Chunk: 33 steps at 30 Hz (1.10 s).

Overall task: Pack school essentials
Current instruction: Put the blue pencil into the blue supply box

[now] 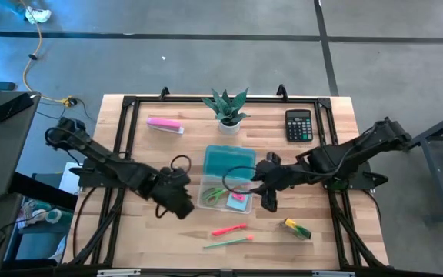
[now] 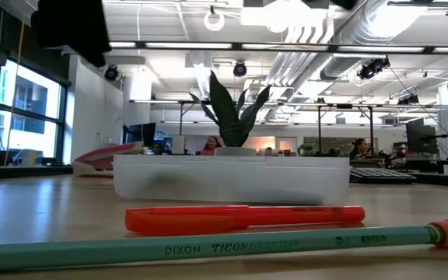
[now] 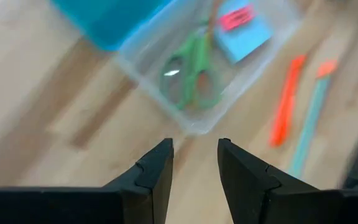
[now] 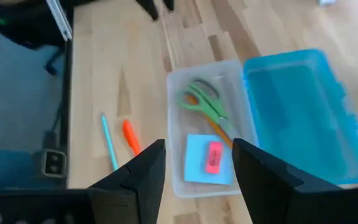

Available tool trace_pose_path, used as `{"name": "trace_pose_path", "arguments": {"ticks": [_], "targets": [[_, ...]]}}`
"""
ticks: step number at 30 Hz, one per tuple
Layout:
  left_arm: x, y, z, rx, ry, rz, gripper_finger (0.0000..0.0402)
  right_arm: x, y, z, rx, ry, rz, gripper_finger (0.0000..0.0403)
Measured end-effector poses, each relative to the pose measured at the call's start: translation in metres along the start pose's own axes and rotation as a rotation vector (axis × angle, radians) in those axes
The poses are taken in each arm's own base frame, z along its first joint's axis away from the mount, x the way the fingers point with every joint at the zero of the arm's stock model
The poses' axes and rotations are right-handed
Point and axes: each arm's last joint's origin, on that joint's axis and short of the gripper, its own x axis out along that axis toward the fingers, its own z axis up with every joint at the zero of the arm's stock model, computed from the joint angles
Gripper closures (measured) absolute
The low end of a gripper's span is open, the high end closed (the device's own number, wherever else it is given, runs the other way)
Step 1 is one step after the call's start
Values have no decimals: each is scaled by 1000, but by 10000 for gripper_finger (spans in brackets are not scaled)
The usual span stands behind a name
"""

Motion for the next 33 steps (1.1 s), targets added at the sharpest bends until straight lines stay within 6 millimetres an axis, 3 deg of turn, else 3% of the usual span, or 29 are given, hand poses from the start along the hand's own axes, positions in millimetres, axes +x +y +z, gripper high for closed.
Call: {"name": "trace_pose_path", "arguments": {"ticks": [7,11,17,33], "targets": [[9,8,-31,-64,-7,-15,287,-4,36,25,-231,-1,-6,226],[8,4,-34,-63,-7,-33,287,6,56,24,-332,75,-29,226],[8,4,-34,-31,-3,-39,287,29,80,3,-406,221,-49,226],[8,3,-35,59,88,-79,287,110,128,-59,-354,465,59,226]]}}
